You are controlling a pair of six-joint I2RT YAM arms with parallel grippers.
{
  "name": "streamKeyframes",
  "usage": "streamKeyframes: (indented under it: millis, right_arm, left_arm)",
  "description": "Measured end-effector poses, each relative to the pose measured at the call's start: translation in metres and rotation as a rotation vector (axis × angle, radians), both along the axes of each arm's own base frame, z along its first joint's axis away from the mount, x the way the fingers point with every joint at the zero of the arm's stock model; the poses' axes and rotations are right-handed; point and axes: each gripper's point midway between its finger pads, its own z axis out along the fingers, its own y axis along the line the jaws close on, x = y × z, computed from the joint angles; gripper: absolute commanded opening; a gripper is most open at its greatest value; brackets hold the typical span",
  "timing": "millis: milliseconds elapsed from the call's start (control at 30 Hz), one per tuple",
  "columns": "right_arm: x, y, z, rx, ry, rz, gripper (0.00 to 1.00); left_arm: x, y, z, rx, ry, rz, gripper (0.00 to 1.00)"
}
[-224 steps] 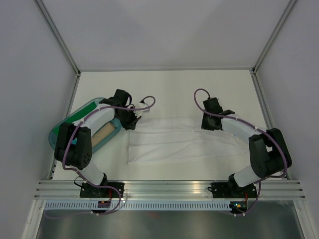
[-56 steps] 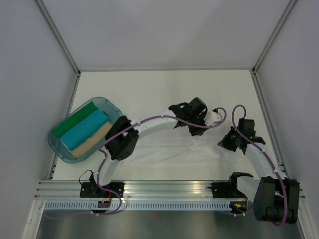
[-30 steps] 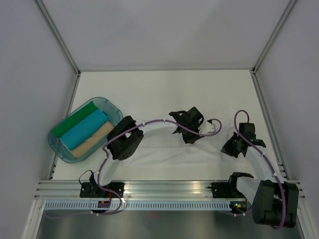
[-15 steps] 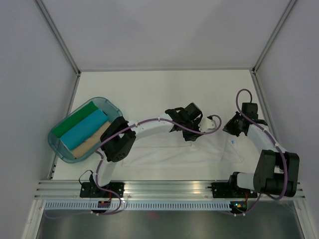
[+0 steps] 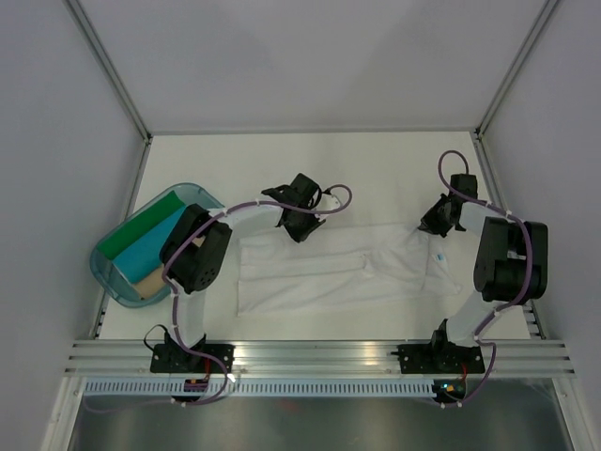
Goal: Roll the t-shirts
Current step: Fold the tshirt
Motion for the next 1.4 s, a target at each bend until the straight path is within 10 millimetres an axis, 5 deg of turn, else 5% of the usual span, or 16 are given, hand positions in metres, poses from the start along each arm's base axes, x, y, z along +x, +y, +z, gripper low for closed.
streamKeyframes:
  millis: [233,367,567,667,833,1000,1100,1267,1400]
  right_arm:
    - [0.065,-0.004,0.001,0.024,-0.068,0.016,0.0]
    - [0.115,-0.003,0.006,-0.012,-0.105,0.056,0.0]
    - [0.15,-0.003,0.046,-0.131,-0.157,0.117,0.02]
    - [0.139,-0.011,0.081,-0.188,-0.196,0.107,0.02]
    - [0.063,-0.019,0.11,-0.22,-0.206,0.063,0.01]
    - [-0.017,-0.032,0.052,-0.187,-0.033,0.002,0.0]
    - [-0.045,-0.041,0.023,-0.177,0.074,-0.029,0.0]
    - [-0.041,-0.048,-0.001,-0.186,0.123,-0.039,0.0]
    - [0.008,-0.049,0.0,-0.148,0.055,-0.034,0.0]
  left_arm:
    - [0.007,0.014,0.002,-0.004,-0.004,0.042,0.29]
    - [-0.005,0.013,0.006,-0.034,0.028,0.026,0.29]
    - [-0.012,0.014,0.052,-0.117,0.002,0.031,0.3]
    - [-0.003,0.027,0.078,-0.15,-0.044,0.068,0.3]
    - [0.011,0.07,0.076,-0.117,-0.065,0.178,0.29]
    - [-0.011,0.106,0.034,-0.013,0.008,0.227,0.29]
    - [-0.021,0.114,0.016,0.004,0.025,0.229,0.29]
    - [-0.036,0.117,-0.001,-0.019,0.051,0.215,0.29]
    - [-0.047,0.117,-0.003,-0.046,0.049,0.198,0.29]
